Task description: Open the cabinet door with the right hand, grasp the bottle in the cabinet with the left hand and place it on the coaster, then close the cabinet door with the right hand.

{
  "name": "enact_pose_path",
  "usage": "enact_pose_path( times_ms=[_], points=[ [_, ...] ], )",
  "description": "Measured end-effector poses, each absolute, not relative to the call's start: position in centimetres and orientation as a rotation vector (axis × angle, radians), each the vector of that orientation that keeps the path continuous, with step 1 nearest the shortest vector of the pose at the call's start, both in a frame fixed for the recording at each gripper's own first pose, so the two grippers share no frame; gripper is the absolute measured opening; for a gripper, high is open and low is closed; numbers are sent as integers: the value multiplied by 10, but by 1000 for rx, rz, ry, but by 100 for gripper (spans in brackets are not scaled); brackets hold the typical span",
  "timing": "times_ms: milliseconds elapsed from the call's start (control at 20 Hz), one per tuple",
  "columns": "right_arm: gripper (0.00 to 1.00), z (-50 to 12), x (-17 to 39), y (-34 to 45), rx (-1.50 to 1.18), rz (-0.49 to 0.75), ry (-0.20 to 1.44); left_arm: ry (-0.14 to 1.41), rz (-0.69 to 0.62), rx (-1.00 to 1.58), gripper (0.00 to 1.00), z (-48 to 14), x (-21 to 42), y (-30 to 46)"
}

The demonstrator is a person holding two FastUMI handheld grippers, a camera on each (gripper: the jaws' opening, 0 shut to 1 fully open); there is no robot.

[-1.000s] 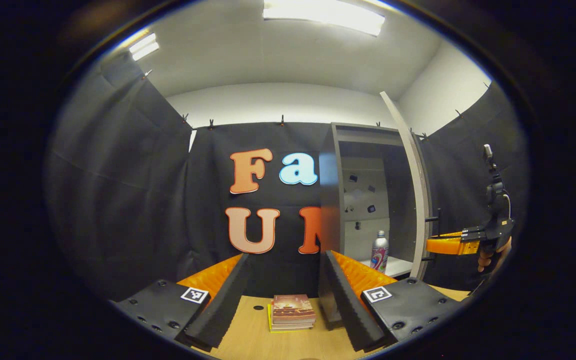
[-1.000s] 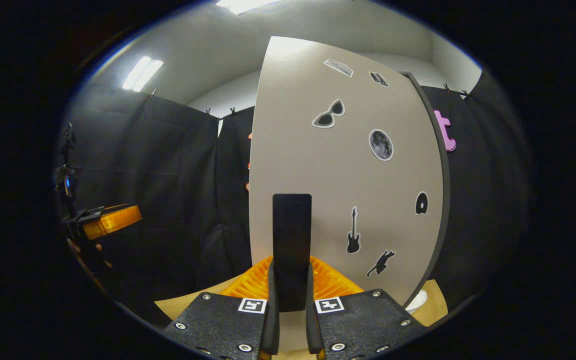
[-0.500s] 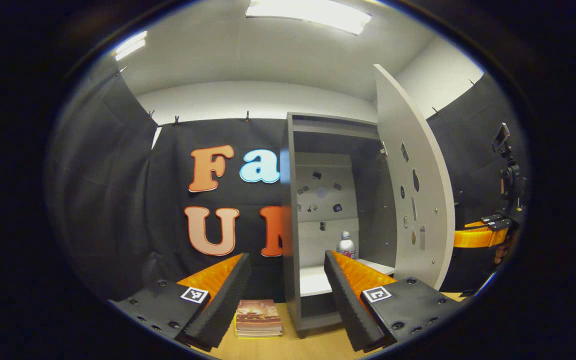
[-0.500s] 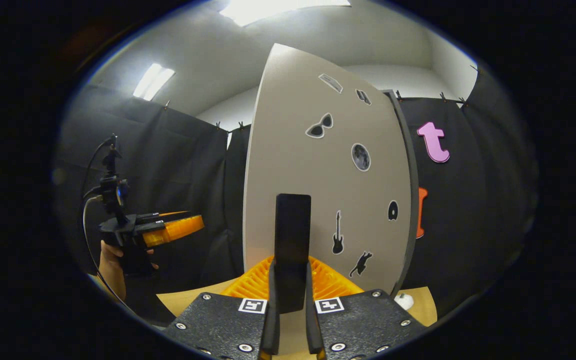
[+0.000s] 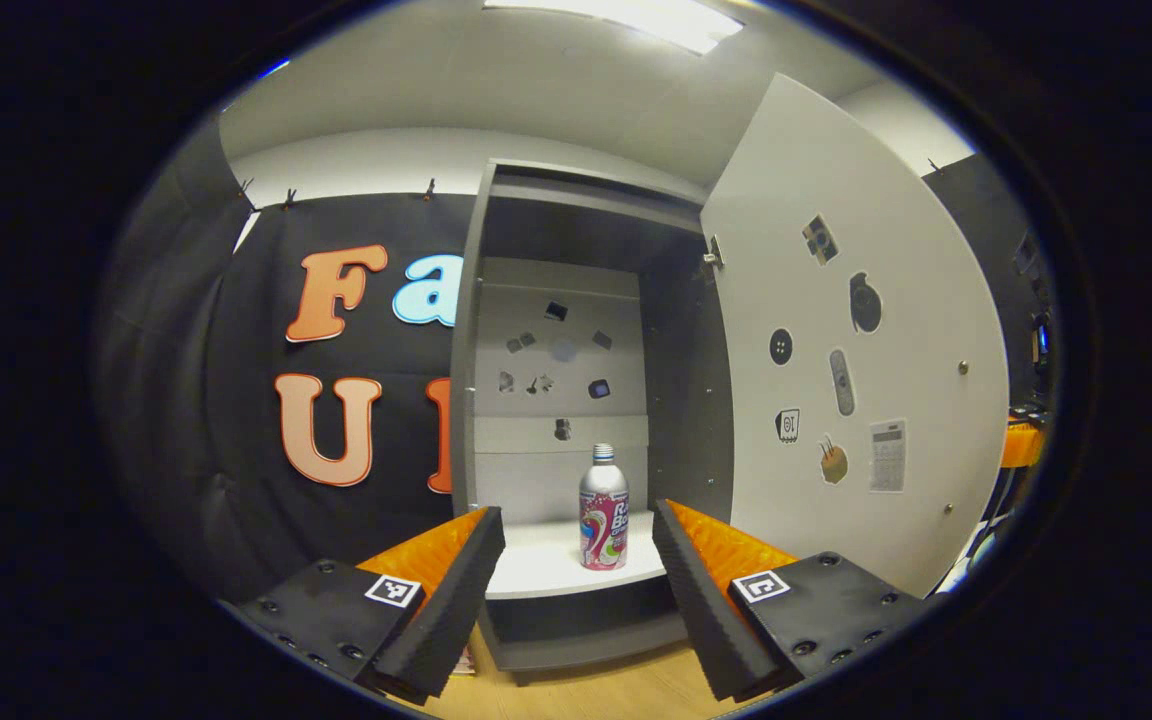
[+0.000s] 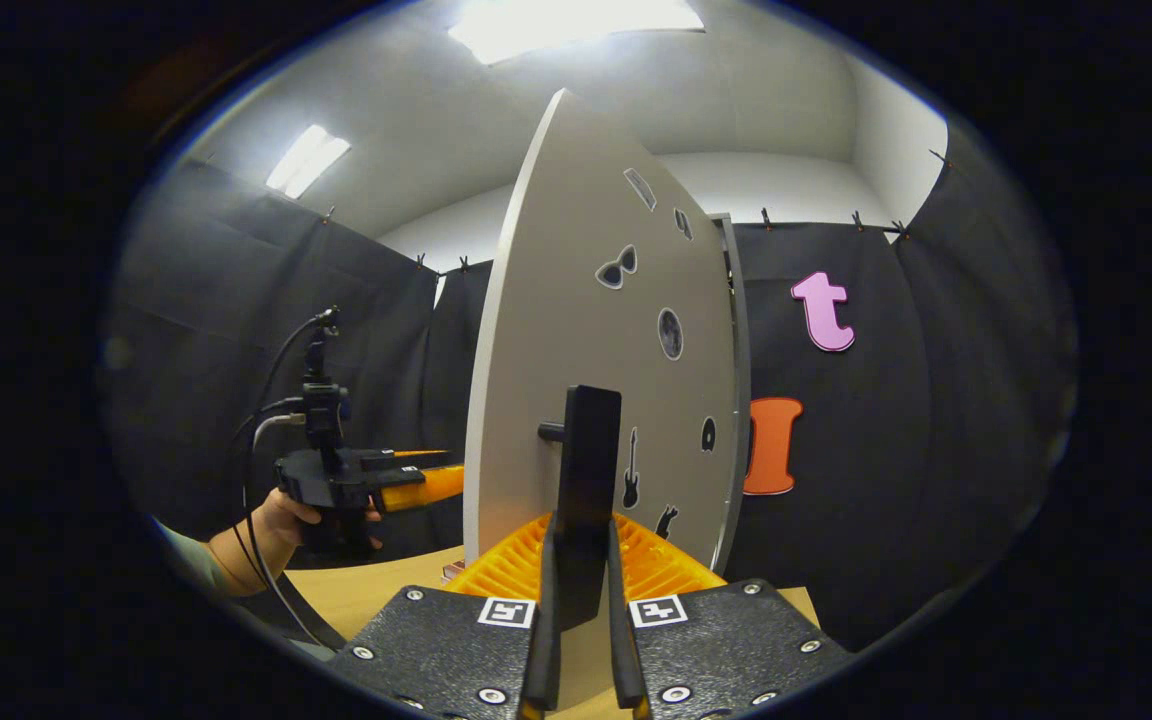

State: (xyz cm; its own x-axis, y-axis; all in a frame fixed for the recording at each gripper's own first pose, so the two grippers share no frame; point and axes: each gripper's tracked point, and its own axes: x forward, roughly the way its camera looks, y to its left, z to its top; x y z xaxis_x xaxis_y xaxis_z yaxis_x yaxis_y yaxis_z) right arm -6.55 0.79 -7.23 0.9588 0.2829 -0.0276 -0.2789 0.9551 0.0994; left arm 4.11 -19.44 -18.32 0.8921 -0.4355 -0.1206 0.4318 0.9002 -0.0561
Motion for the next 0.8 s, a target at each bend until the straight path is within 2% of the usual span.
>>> enact_pose_path(
  times_ms=[400,450,500,650,700,750,800],
  points=[
    [20,-72,-75,-14,98,318,1,246,-418,-18,97,-264,110,-261],
    [16,-71,-76,-17,100,320,-4,256,-410,-18,98,-272,121,-265],
    [20,-71,-77,-21,103,322,-10,262,-404,-21,97,-280,131,-270],
    [20,-74,-83,-40,99,316,-30,264,-416,-41,98,-297,164,-283],
    [16,-73,-84,-44,97,312,-34,274,-404,-55,98,-305,176,-284],
    [20,-72,-84,-46,101,306,-35,288,-404,-75,97,-311,182,-288],
    [16,-74,-86,-53,100,297,-34,301,-398,-82,97,-317,188,-289]
  ],
)
